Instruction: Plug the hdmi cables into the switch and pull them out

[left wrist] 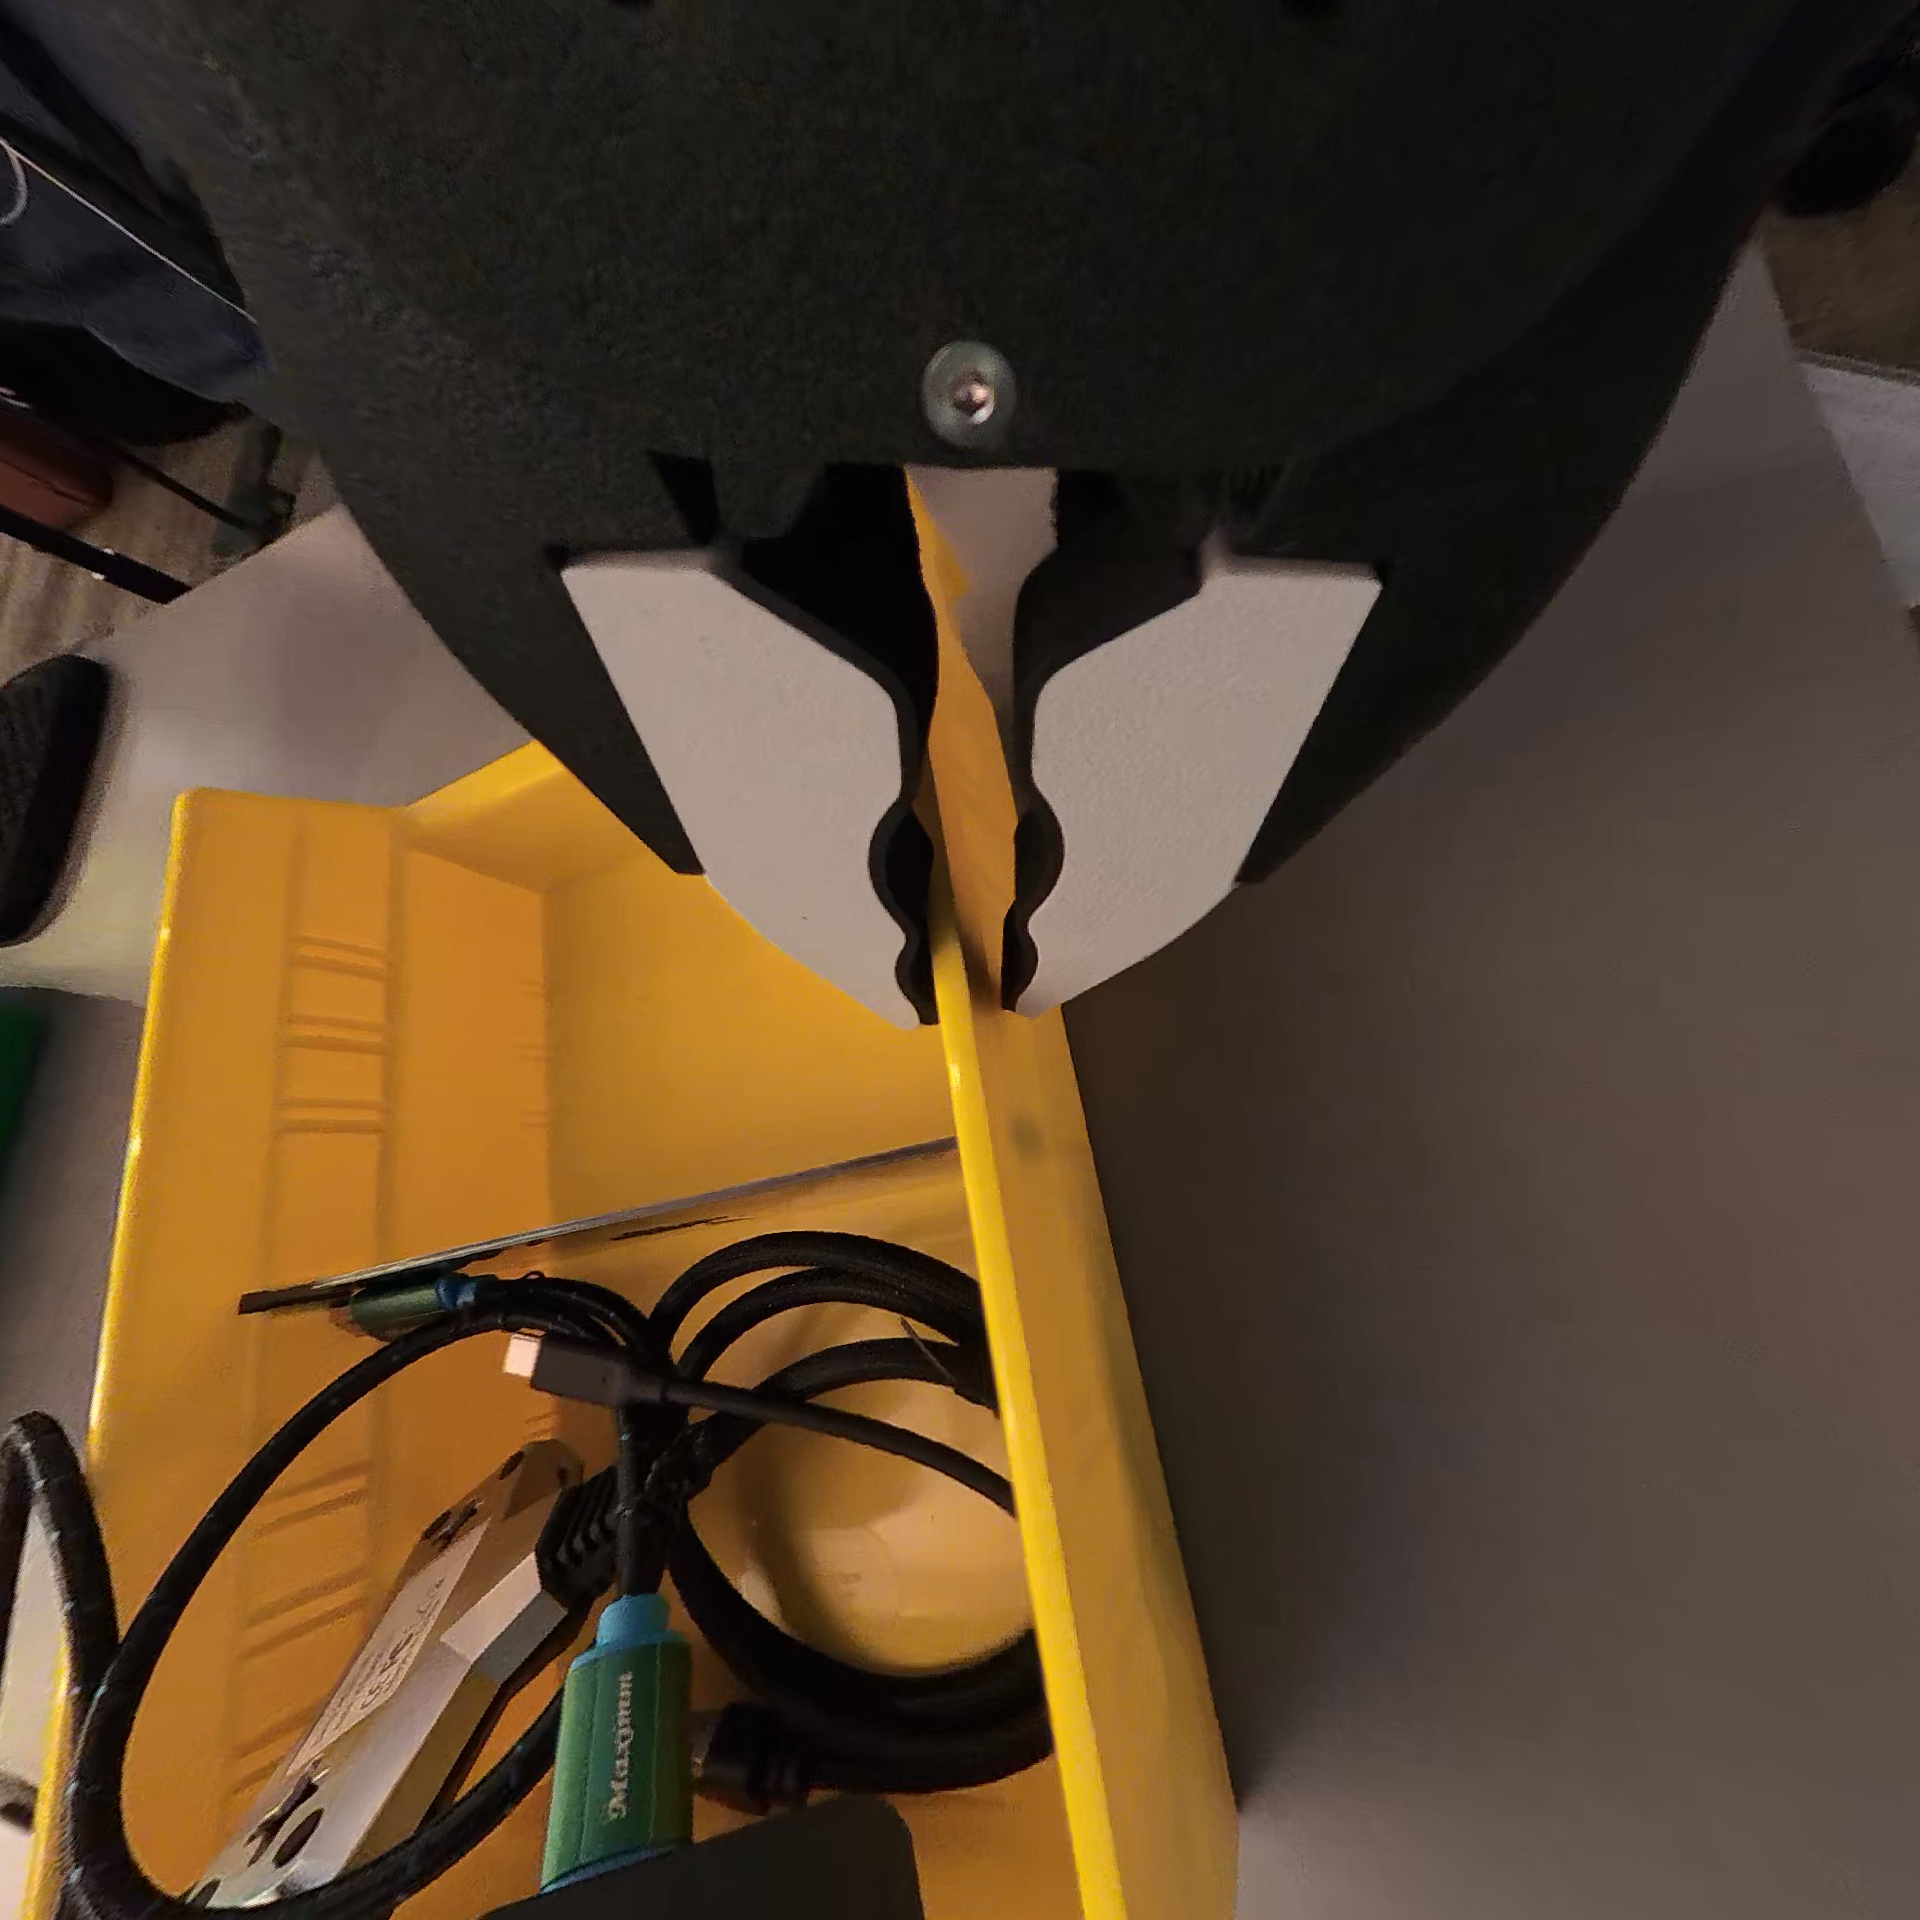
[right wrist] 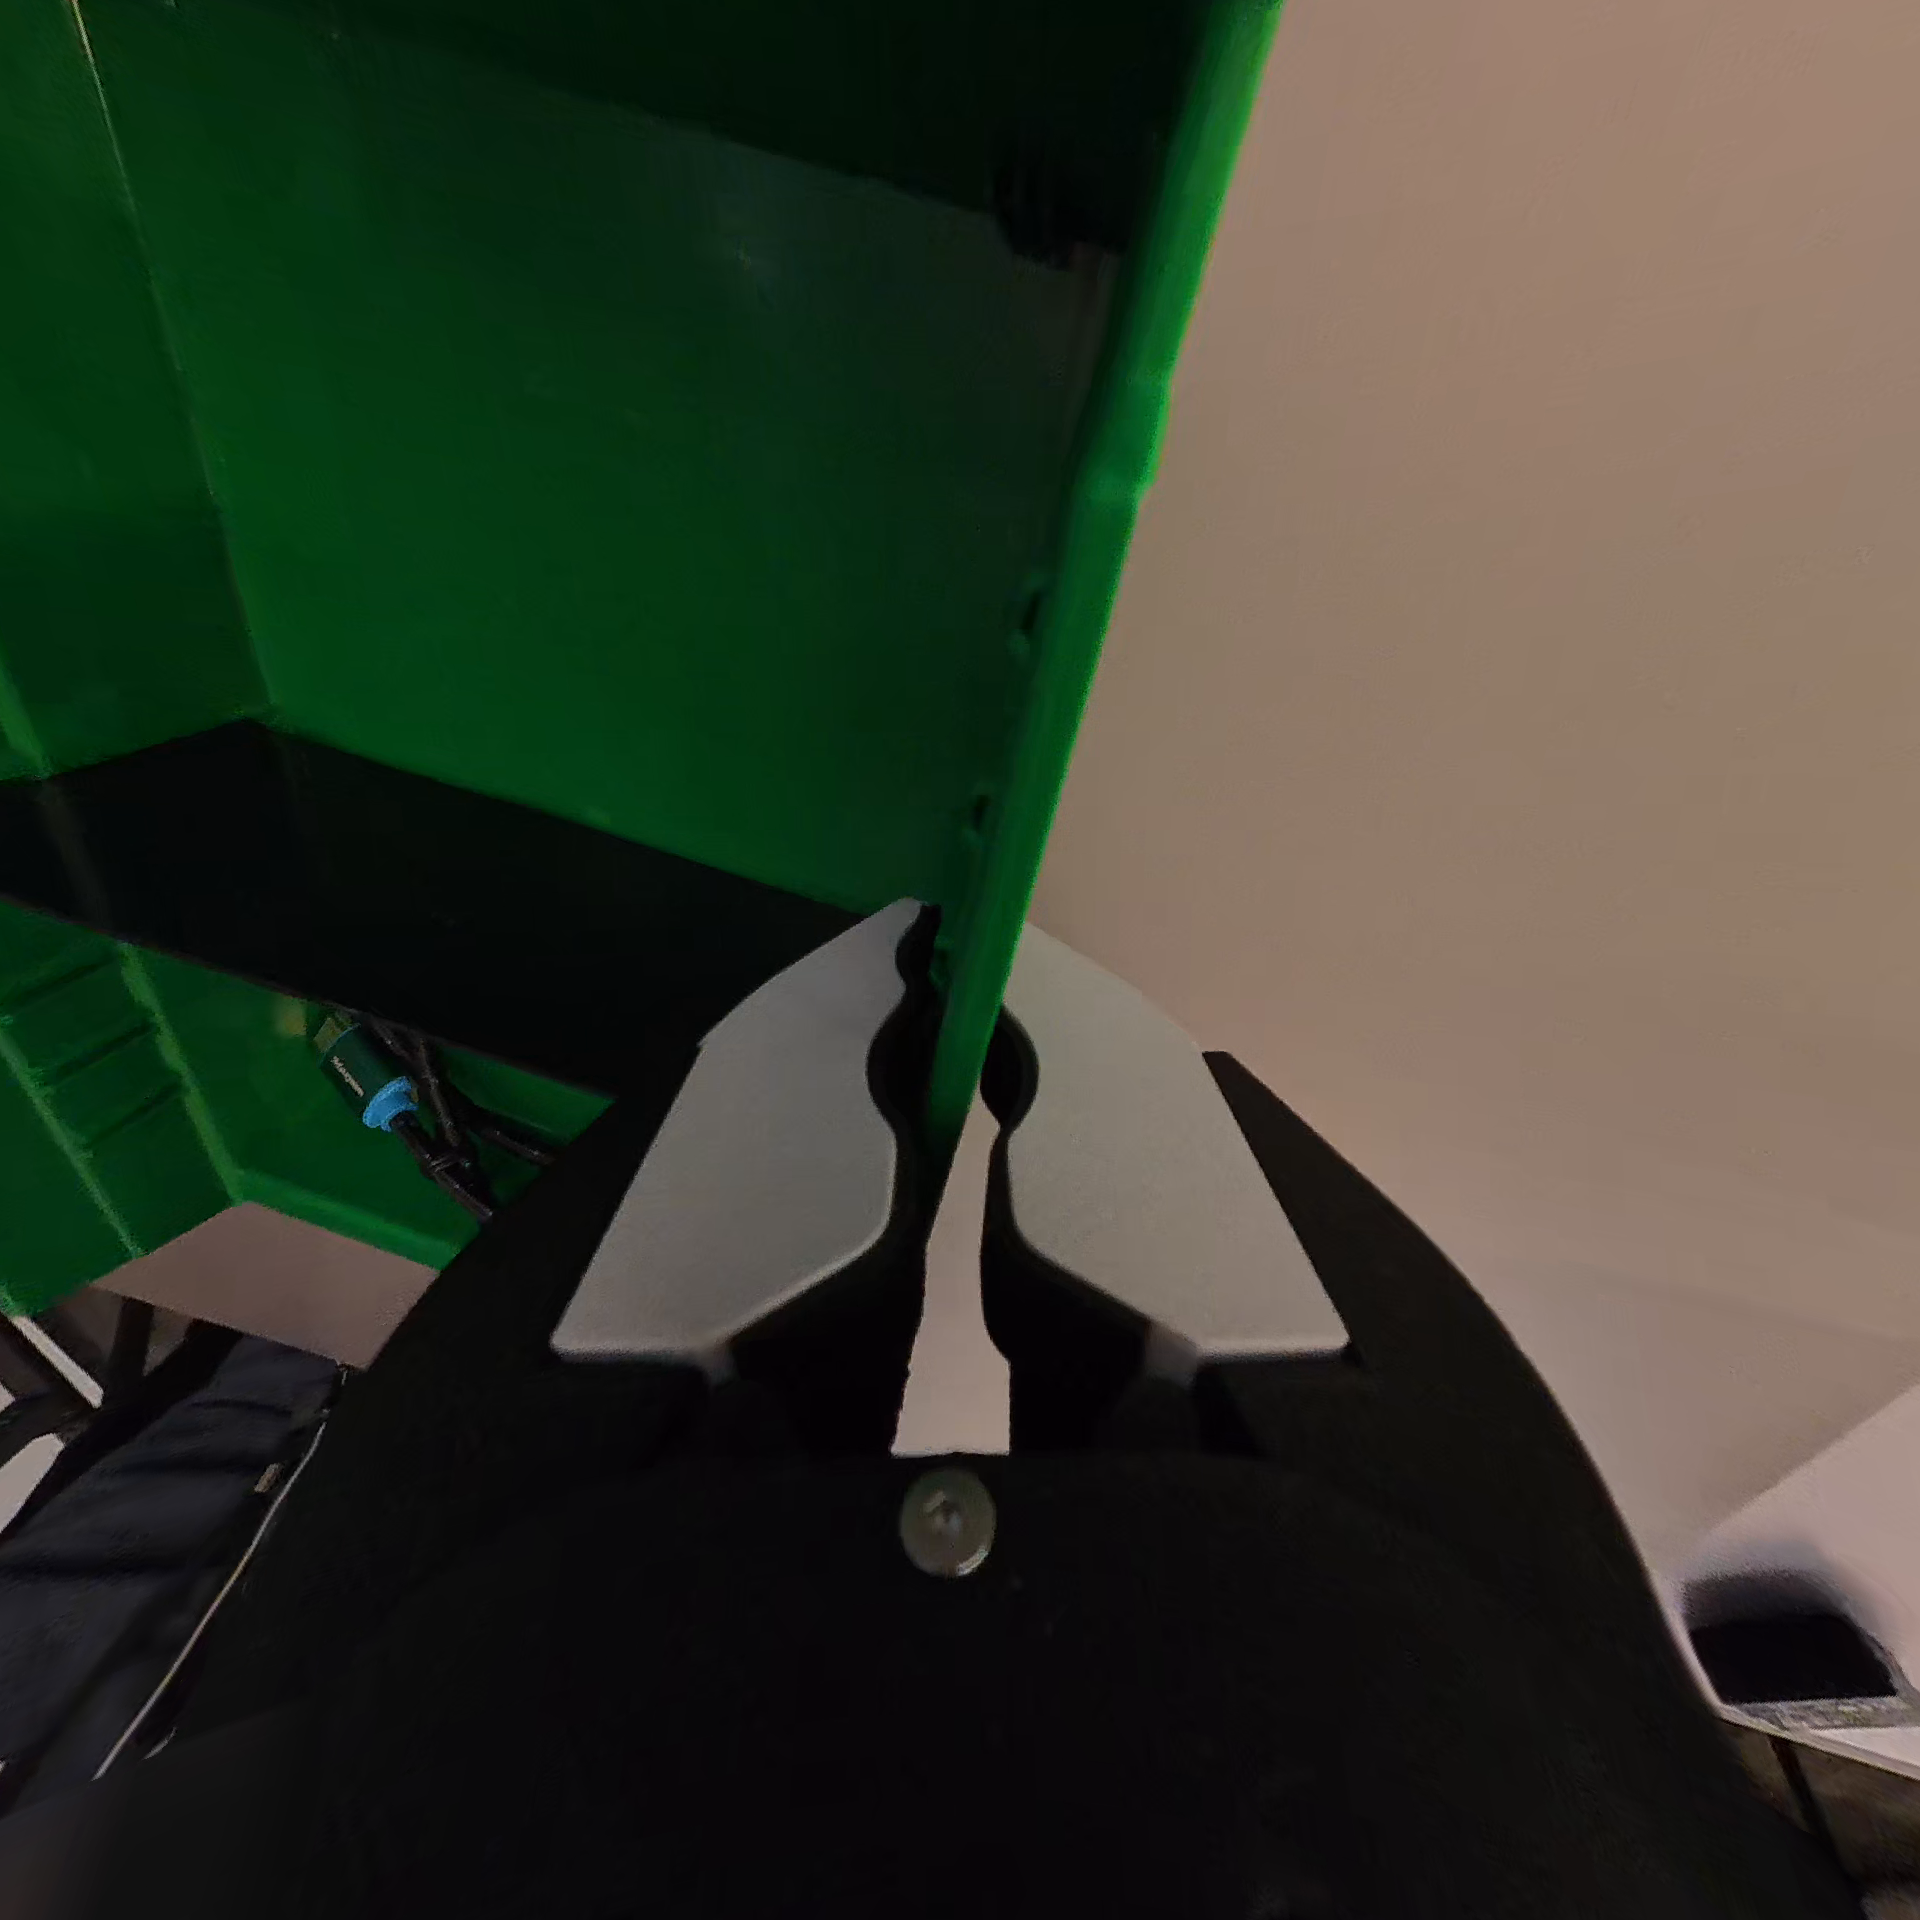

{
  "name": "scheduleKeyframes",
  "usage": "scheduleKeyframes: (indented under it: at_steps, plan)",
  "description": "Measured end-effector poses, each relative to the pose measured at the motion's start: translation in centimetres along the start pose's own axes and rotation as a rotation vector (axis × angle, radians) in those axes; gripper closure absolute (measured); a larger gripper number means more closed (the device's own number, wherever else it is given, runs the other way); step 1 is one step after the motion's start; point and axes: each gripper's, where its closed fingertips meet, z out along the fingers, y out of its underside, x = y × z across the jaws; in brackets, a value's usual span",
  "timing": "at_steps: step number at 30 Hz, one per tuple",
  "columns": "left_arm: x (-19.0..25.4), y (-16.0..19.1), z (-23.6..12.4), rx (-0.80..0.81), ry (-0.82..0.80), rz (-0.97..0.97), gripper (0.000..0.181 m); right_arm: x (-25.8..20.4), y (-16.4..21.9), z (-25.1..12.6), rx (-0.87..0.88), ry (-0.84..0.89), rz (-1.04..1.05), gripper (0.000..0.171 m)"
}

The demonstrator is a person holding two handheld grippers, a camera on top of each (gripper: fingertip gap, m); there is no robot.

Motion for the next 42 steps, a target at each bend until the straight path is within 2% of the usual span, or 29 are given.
scheduleKeyframes:
  at_steps: [7,13,18,23,28,37,42]
  plan:
    - [-1.7,-0.6,-0.2,0.011,-0.243,0.197,0.177,0.0,-0.5,0.0,0.025,0.026,-0.119,0.165]
    - [-1.9,-0.6,-0.3,0.036,-0.232,0.201,0.177,0.4,0.9,-0.1,0.021,0.014,-0.14,0.166]
    - [-2.4,-0.5,-0.5,0.018,-0.331,0.309,0.175,0.7,1.5,-0.1,0.047,-0.001,-0.025,0.166]
    - [-1.4,-0.7,0.1,0.031,-0.284,0.286,0.176,0.3,1.2,0.0,0.045,0.024,0.034,0.167]
    - [-1.2,-0.8,0.3,0.042,-0.314,0.322,0.175,0.3,1.3,0.0,0.051,0.033,0.101,0.166]
    - [-0.7,-0.8,0.5,0.058,-0.274,0.391,0.172,-0.3,1.5,0.1,0.107,-0.011,0.169,0.165]
    - [-0.4,-0.8,0.6,0.098,-0.216,0.416,0.166,-0.7,1.2,0.2,0.145,-0.098,0.146,0.16]
